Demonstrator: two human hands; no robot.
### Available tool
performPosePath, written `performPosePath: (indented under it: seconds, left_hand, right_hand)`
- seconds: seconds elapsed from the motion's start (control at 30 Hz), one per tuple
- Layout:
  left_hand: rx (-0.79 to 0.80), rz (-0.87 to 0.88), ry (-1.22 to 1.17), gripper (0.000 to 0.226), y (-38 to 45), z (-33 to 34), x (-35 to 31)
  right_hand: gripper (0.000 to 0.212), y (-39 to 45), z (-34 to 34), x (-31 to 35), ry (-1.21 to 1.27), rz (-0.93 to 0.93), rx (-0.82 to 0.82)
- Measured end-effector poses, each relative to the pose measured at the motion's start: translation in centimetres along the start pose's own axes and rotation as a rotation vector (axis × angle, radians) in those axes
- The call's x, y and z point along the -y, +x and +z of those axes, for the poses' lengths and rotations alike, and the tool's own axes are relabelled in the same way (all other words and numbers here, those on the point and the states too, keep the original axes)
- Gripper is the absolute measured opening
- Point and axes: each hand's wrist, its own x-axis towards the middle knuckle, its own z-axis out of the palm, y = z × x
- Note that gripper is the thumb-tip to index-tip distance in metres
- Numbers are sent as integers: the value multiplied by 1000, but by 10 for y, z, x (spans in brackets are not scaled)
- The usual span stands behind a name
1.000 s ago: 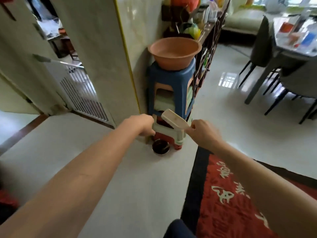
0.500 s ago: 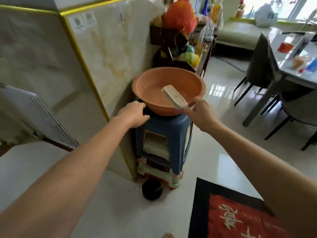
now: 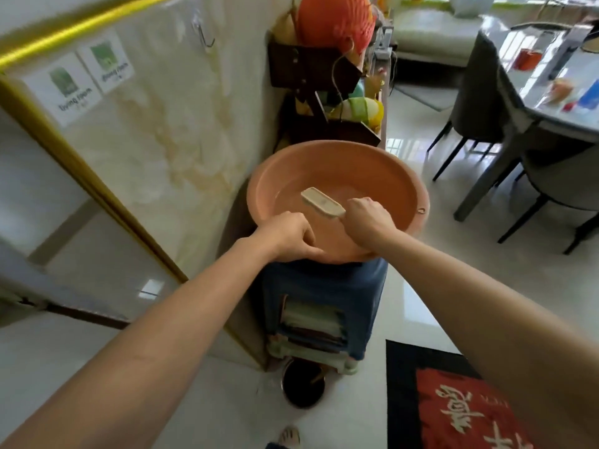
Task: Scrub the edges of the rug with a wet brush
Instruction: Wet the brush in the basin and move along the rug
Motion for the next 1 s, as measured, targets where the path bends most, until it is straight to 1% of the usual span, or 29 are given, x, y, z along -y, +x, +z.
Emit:
performPosePath:
  seconds: [0.2, 0.4, 0.47, 0.57, 0.63, 0.73, 0.83, 0.9, 1.0]
  left_hand:
    - [15, 21, -59, 42, 5, -2, 6]
    - [-19, 31, -72, 39, 4, 0, 7]
    - [-27, 22, -89, 39, 3, 3, 7]
    - [-42, 9, -92, 38, 2, 5, 9]
    - [-46, 11, -85, 35, 2, 4, 9]
    - [-13, 4, -66, 36, 1, 1, 5]
    - [41, 6, -9, 46, 3, -5, 0]
    - [77, 10, 50, 44, 4, -11, -6]
    - [120, 12, 73, 41, 5, -18, -9]
  right_hand:
    - [22, 5, 16, 2, -62, 15, 74]
    - [24, 12, 15, 10, -144, -34, 159]
    - [21, 13, 17, 13, -126, -53, 185]
    - [15, 14, 17, 15, -81, -52, 177]
    - [17, 12, 12, 14, -49, -53, 129]
    - [25, 5, 2, 8, -5, -84, 29]
    - [24, -5, -14, 0, 50, -101, -139]
    - [20, -13, -28, -6, 71, -104, -263]
    - [15, -23, -38, -15, 136, -122, -471]
